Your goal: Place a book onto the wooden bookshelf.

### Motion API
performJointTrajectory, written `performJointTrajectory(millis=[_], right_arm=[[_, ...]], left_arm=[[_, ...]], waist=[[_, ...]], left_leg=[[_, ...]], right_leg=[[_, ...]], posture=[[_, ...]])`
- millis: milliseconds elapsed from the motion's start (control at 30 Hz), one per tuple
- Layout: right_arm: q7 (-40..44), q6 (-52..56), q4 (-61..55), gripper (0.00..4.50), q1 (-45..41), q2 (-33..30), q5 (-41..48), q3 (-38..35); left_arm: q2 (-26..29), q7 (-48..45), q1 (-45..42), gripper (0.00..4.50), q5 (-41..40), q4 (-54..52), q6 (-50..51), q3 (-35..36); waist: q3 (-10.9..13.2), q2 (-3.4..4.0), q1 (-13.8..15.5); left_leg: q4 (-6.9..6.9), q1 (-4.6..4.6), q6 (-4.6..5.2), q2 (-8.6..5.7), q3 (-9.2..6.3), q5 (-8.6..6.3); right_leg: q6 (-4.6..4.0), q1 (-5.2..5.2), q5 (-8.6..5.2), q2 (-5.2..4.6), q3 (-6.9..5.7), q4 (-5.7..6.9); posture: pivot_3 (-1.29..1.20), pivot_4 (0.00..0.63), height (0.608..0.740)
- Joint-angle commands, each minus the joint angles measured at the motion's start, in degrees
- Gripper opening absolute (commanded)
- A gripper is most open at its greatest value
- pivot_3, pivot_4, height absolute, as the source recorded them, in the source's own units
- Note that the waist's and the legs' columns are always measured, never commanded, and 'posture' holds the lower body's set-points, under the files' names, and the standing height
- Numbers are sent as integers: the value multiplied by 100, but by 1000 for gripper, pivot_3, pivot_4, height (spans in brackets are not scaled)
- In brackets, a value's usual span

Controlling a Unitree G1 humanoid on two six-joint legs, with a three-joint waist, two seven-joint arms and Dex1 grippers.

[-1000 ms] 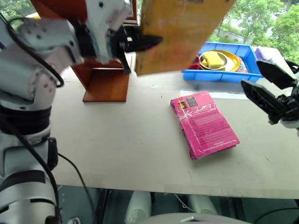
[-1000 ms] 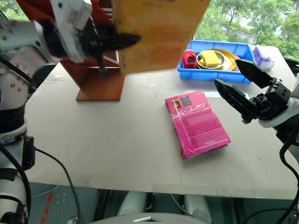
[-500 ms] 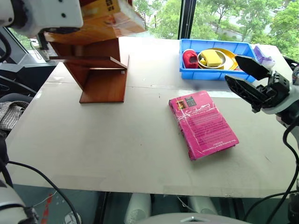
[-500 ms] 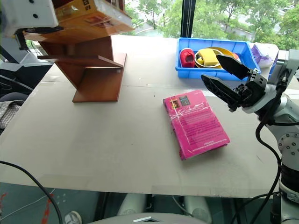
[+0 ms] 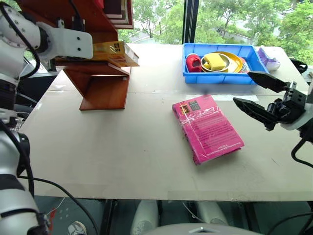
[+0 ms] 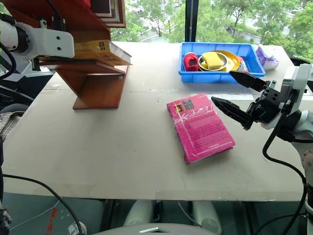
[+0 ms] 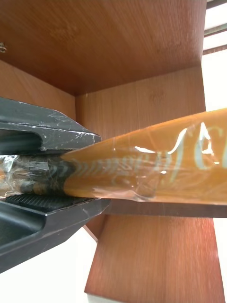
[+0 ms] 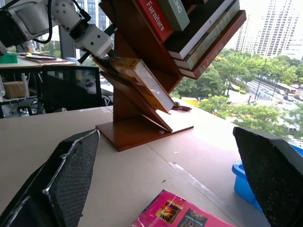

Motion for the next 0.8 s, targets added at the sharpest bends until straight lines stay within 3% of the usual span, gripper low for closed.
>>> performJointTrajectory(millis=[33, 133, 233, 333, 433, 533, 633, 733, 800], right_arm=[[111, -163, -99, 4500, -5, 70, 207, -281], [225, -206, -26, 4500, 15, 107, 197, -291], [302, -201, 61, 4500, -54, 59, 99, -191], [385, -139, 281, 4500, -200, 11, 31, -89], [595, -70, 432, 4500, -184, -137, -152, 48], [818, -112, 564, 4500, 60, -280, -341, -30], [773, -176, 542, 4500, 559, -383, -622, -351], [745, -292, 393, 4500, 1293, -497, -1078, -720], [847, -282, 212, 4500, 1946, -508, -1214, -1056]], left_arm=[[164, -347, 72, 2218, -29, 7, 143, 220], [153, -360, 140, 3703, -366, -447, 425, 647], [297, -1013, 560, 3703, -1403, -1583, 1252, 1387], [279, -1253, 1108, 3703, -2785, -3226, 3275, 2511], [83, -1019, 1458, 3703, -4350, -4966, 6084, 3383], [-883, -318, 1494, 3703, -5735, -6161, 8344, 4115], [-2413, 733, 2238, 3703, -6223, -7033, 9074, 4570], [-3367, 1551, 3400, 3703, -6190, -7396, 8985, 4550], [-3541, 1849, 4295, 3703, -5966, -7420, 8387, 4324]], waist=[[0, 0, -48], [6, -10, -75], [19, -34, -72], [23, -42, -88], [22, -42, -70], [23, -42, -8], [17, -33, 87], [17, -33, 71], [16, -30, 42]], left_leg=[[2, -1, 0, 0, 3, 1], [4, -13, 0, 1, 6, 0], [5, -45, -1, 1, 7, 0], [2, -65, -2, 10, 3, -2], [32, -145, -3, 28, -1, -1], [35, -147, -2, 28, -8, -2], [41, -120, 1, 16, -29, -5], [63, -113, 1, -8, -53, -4], [73, -113, 1, -7, -58, -4]], right_leg=[[-1, 0, 1, 0, 4, 1], [11, -5, 6, -3, 5, -6], [24, -25, 10, -10, 2, -11], [22, -42, 9, -23, 5, -19], [31, -103, 5, -30, -6, -14], [36, -98, 1, -31, -17, -13], [59, -53, -13, -33, -35, -14], [60, -35, -13, -27, -37, -4], [60, -32, -11, -22, -33, -4]], posture=[[0, 150, 740], [0, 150, 740], [0, 150, 740], [0, 150, 740], [0, 150, 740], [0, 150, 740], [0, 150, 740], [0, 150, 740], [0, 150, 740]])
